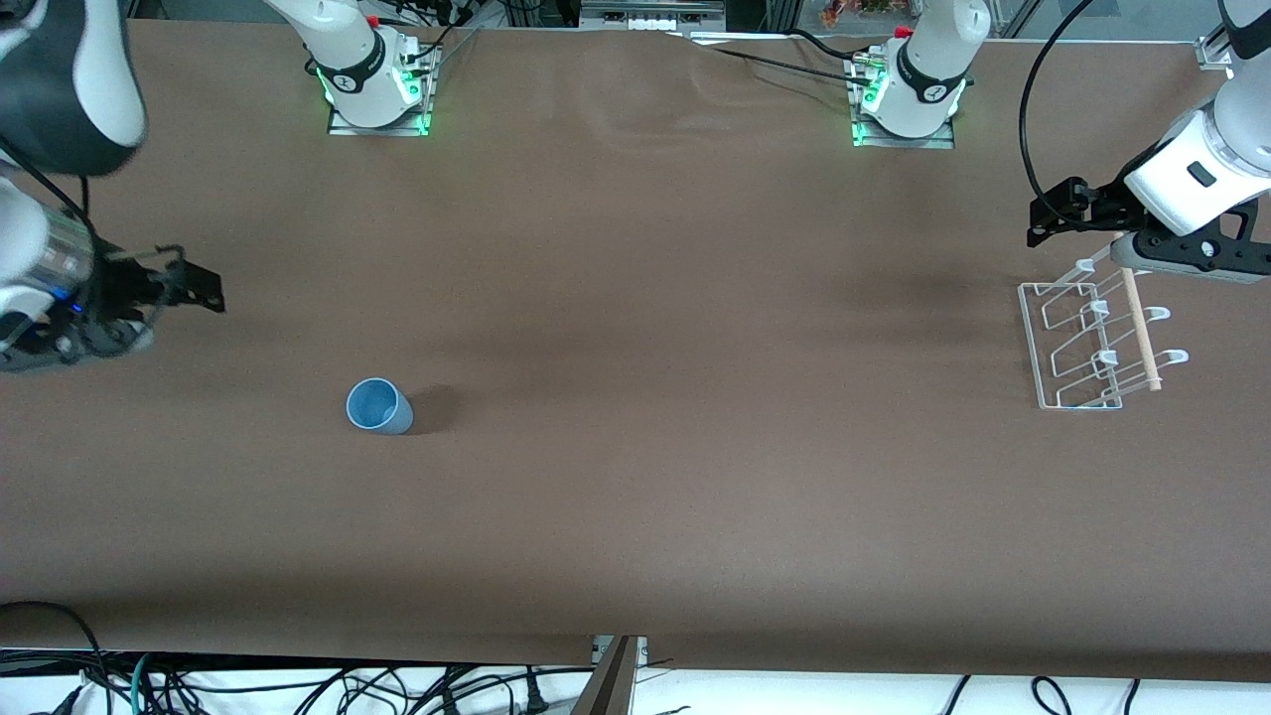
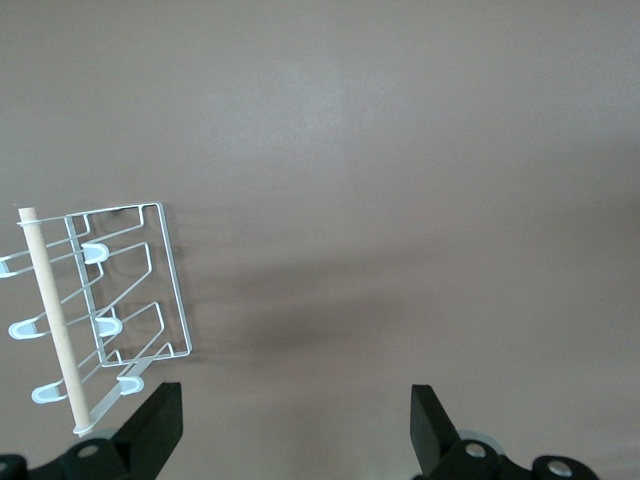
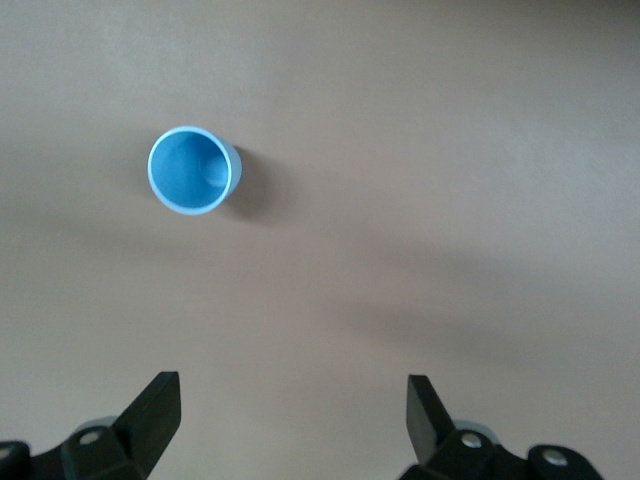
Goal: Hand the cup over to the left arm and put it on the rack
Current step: 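Reach the right gripper down to the blue cup and grasp it, then lift the cup with the right gripper while the left gripper approaches, then grasp the cup rim with the left gripper beside the right gripper, then open the right gripper and withdraw it while the left gripper carries the cup, then lower the cup onto the wire rack with the left gripper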
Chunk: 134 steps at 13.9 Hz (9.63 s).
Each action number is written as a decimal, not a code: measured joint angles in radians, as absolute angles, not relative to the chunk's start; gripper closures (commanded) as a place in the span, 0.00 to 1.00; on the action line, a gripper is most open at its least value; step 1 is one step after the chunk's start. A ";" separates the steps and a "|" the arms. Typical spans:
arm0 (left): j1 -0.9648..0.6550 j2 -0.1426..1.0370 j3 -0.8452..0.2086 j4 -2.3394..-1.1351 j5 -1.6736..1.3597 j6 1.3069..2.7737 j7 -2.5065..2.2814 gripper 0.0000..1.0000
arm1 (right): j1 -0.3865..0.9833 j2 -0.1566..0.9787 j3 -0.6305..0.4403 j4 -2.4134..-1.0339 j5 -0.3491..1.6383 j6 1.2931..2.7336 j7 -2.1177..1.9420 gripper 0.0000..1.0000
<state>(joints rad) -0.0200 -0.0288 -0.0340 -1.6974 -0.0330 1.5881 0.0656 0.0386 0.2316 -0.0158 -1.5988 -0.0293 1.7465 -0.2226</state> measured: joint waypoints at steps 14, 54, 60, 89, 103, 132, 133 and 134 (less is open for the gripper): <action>-0.020 -0.029 -0.037 -1.697 -0.033 1.588 0.066 0.00 | 0.089 0.547 0.013 -1.652 0.087 2.101 -0.138 0.00; -0.157 0.244 -0.094 -1.603 -0.419 1.708 0.601 0.00 | 0.398 0.690 0.095 -1.276 0.655 2.173 0.571 1.00; -0.231 0.331 -0.094 -1.603 -0.554 1.888 1.005 0.00 | 0.480 0.710 0.168 -1.213 0.691 2.173 0.777 1.00; -0.194 0.406 -0.088 -1.646 -0.857 1.875 1.627 1.00 | 0.364 0.704 0.282 -1.128 0.689 2.057 0.946 0.00; -0.109 0.344 -0.082 -1.453 0.170 1.292 1.102 1.00 | 0.084 0.436 0.102 -1.229 0.062 1.585 0.144 0.00; -0.048 0.293 -0.107 -2.208 1.261 1.507 0.351 1.00 | -0.023 0.145 0.110 -1.468 -0.058 1.575 0.153 0.00; -0.040 0.294 -0.107 -2.210 1.262 1.519 0.351 1.00 | -0.023 0.145 0.110 -1.468 -0.058 1.575 0.153 0.00; -0.032 0.296 -0.107 -2.212 1.263 1.535 0.351 1.00 | -0.023 0.145 0.110 -1.468 -0.058 1.576 0.153 0.00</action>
